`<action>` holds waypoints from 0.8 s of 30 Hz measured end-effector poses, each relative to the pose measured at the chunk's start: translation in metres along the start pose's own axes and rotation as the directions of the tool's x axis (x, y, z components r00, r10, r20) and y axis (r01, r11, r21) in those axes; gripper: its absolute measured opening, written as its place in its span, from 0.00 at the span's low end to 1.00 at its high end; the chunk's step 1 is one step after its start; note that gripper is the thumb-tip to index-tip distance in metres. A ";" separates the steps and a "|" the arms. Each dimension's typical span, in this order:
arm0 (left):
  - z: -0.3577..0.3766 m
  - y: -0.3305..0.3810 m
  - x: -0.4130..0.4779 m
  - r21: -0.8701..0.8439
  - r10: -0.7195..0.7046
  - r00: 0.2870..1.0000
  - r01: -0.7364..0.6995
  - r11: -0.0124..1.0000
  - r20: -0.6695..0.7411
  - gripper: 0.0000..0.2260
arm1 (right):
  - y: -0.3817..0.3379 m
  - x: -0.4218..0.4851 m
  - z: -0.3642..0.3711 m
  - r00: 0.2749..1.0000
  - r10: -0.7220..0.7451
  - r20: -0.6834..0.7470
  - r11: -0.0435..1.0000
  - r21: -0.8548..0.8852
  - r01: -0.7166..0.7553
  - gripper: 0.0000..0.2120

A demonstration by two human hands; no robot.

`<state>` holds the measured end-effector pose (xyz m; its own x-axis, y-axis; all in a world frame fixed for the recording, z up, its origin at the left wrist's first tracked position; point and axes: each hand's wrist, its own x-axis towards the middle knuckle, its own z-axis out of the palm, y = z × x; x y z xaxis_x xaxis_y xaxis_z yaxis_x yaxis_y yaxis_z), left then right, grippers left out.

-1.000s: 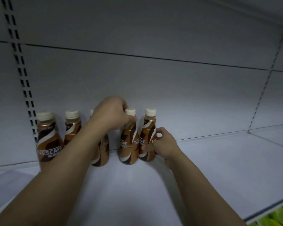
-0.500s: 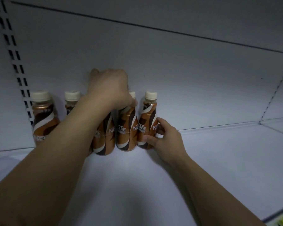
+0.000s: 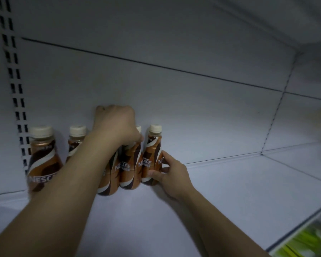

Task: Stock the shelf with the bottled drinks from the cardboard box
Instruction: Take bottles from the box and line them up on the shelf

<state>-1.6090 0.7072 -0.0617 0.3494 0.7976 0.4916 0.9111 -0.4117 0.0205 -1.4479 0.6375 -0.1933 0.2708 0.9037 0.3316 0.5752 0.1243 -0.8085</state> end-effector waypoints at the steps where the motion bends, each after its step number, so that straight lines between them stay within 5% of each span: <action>1: 0.000 0.001 -0.001 -0.011 0.001 1.000 -0.001 1.000 -0.003 0.19 | -0.002 0.000 -0.001 1.000 0.010 0.002 1.000 -0.014 -0.010 0.19; 8: 0.001 0.006 -0.012 0.029 -0.004 0.999 0.005 1.000 -0.048 0.19 | -0.022 -0.005 -0.007 0.999 0.043 0.014 0.974 -0.225 -0.039 0.22; 12: 0.002 0.009 -0.019 0.035 0.026 0.994 -0.022 0.999 -0.109 0.20 | -0.029 -0.015 -0.006 0.994 0.105 -0.005 0.939 -0.327 -0.101 0.33; 16: -0.003 0.017 -0.029 0.078 0.160 0.955 -0.145 0.986 -0.249 0.24 | -0.036 -0.033 -0.025 0.997 0.075 -0.036 0.910 -0.407 -0.084 0.49; 24: -0.008 0.122 -0.077 -0.262 0.498 0.853 -0.521 0.812 -0.153 0.30 | -0.028 -0.095 -0.151 0.972 -0.020 -0.235 0.762 -0.632 -0.137 0.43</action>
<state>-1.5266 0.5922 -0.0906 0.7189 0.4080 0.5628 0.5006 -0.8656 -0.0120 -1.3727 0.4862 -0.1287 0.4328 0.7795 0.4528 0.8896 -0.2881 -0.3544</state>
